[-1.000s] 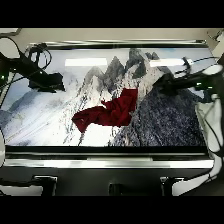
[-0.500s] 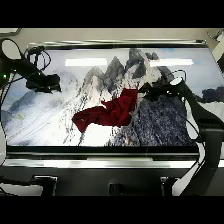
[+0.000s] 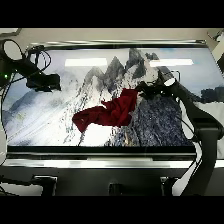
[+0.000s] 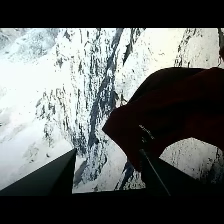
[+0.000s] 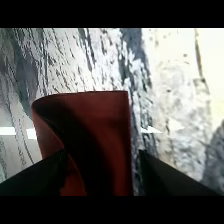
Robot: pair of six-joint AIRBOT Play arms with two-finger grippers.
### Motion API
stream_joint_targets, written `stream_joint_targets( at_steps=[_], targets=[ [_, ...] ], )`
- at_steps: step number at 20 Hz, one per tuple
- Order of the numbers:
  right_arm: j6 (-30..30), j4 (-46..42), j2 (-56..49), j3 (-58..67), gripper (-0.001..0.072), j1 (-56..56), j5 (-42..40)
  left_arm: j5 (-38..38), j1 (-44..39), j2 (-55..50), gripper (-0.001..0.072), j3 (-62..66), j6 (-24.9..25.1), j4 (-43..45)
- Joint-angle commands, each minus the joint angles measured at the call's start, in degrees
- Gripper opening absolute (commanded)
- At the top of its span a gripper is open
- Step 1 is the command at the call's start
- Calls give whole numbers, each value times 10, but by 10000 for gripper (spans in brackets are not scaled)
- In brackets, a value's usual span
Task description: Fold the clothes and pants, and hang the long-sleeved shirts on hangers.
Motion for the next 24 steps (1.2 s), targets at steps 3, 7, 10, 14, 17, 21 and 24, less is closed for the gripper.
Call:
stream_joint_targets(
  at_steps=[3, 7, 10, 14, 17, 21, 24],
  targets=[
    [16, -19, -4, -1, 387, 28, -4, 1, 0, 0, 459, 0, 0, 1],
    [10, -18, 4, 0, 32, 23, -4, 0, 1, 0, 458, 0, 5, 1],
    [7, -23, 33, 0, 32, 17, -1, 23, 23, 1, 458, -19, 4, 20],
    [5, -38, 81, 0, 32, 14, 37, 131, 98, 7, 458, -224, 36, -96],
    [5, -55, 109, 0, 32, 14, 82, 223, 132, 12, 458, -389, 188, -254],
    [-1, -78, 133, 0, 32, 14, 144, 304, 137, 12, 458, -459, 298, -318],
    [-1, -85, 146, 0, 32, 14, 173, 325, 136, 11, 459, -459, 363, -369]
  ],
)
